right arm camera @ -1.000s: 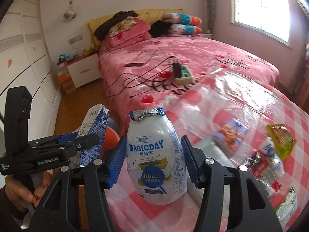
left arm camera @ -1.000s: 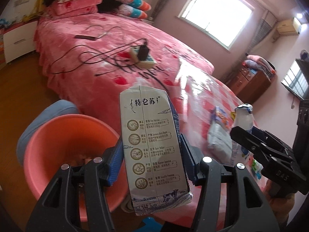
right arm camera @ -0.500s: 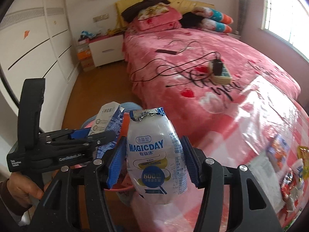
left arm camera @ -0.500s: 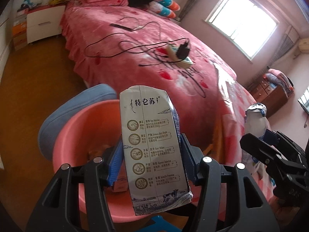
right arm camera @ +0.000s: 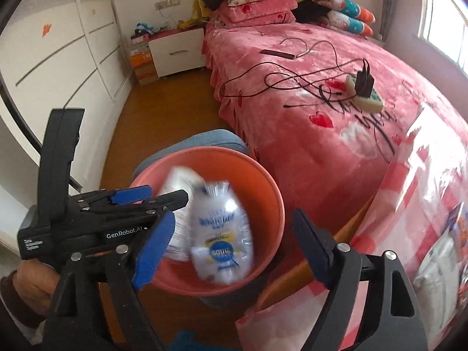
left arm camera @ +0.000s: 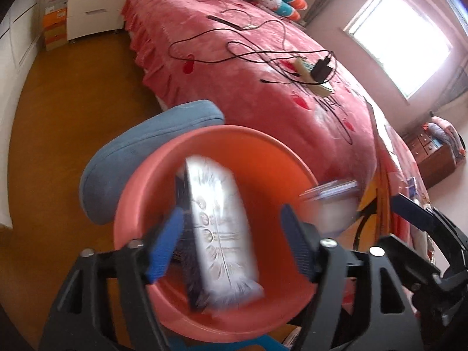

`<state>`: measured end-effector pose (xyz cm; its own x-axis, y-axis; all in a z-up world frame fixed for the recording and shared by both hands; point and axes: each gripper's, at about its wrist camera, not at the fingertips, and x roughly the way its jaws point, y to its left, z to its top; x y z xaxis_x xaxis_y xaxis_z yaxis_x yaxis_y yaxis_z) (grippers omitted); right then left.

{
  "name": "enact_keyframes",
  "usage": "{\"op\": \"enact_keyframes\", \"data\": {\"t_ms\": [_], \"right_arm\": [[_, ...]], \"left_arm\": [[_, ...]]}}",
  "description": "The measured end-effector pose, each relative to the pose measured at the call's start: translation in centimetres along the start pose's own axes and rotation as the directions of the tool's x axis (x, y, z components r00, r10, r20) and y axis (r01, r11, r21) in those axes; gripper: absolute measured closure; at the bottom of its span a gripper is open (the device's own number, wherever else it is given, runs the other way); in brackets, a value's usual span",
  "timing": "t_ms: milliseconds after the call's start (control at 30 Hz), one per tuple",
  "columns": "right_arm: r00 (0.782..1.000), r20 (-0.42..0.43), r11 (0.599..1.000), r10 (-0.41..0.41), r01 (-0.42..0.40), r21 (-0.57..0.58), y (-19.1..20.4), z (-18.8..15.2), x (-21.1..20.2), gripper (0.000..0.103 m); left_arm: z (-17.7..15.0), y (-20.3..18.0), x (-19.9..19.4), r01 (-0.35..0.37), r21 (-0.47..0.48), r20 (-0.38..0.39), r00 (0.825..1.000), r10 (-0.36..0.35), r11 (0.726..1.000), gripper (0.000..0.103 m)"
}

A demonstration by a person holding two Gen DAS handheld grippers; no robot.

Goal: Collect trash
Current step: 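Open both grippers to drop the carton and bottle into the bucket, then move both grippers back over the remaining trash on the bed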

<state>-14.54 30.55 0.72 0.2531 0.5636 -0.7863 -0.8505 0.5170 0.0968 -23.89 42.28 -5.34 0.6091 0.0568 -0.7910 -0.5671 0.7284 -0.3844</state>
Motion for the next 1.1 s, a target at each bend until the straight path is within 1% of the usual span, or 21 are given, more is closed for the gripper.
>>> {"op": "enact_keyframes", "data": {"t_ms": [67, 133, 300, 367, 700, 1100], "right_arm": [[1.0, 0.013, 1.0, -0.003, 0.002, 0.018, -0.4, -0.1, -0.4, 0.02], [0.999, 0.032, 0.999, -0.019, 0.018, 0.03, -0.7, -0.2, -1.0, 0.017], [0.996, 0.072, 0.997, -0.047, 0.042, 0.065, -1.7, -0.3, -2.8, 0.016], [0.994, 0.085, 0.996, -0.063, 0.057, 0.075, -2.1, -0.5, -3.4, 0.014], [0.986, 0.112, 0.984, -0.127, 0.11, 0.141, -4.9, -2.3, -6.3, 0.014], [0.97, 0.148, 0.963, -0.195, 0.161, 0.217, -8.1, -5.1, -10.2, 0.014]], "left_arm": [[0.1, 0.2, -0.1, -0.013, -0.006, 0.005, 1.0, 0.013, 1.0, 0.024], [0.2, 0.1, -0.2, -0.021, -0.005, 0.008, 1.0, 0.021, 1.0, 0.024], [0.5, -0.8, -0.9, -0.021, 0.023, 0.026, 0.999, 0.021, 1.0, 0.023], [0.5, -1.4, -1.1, -0.012, 0.034, 0.026, 1.0, 0.011, 0.999, 0.023], [0.4, -4.7, -1.9, 0.028, 0.093, 0.018, 0.999, -0.029, 0.995, 0.022], [-0.3, -9.9, -3.0, 0.078, 0.193, 0.008, 0.997, -0.081, 0.978, 0.021]]}}
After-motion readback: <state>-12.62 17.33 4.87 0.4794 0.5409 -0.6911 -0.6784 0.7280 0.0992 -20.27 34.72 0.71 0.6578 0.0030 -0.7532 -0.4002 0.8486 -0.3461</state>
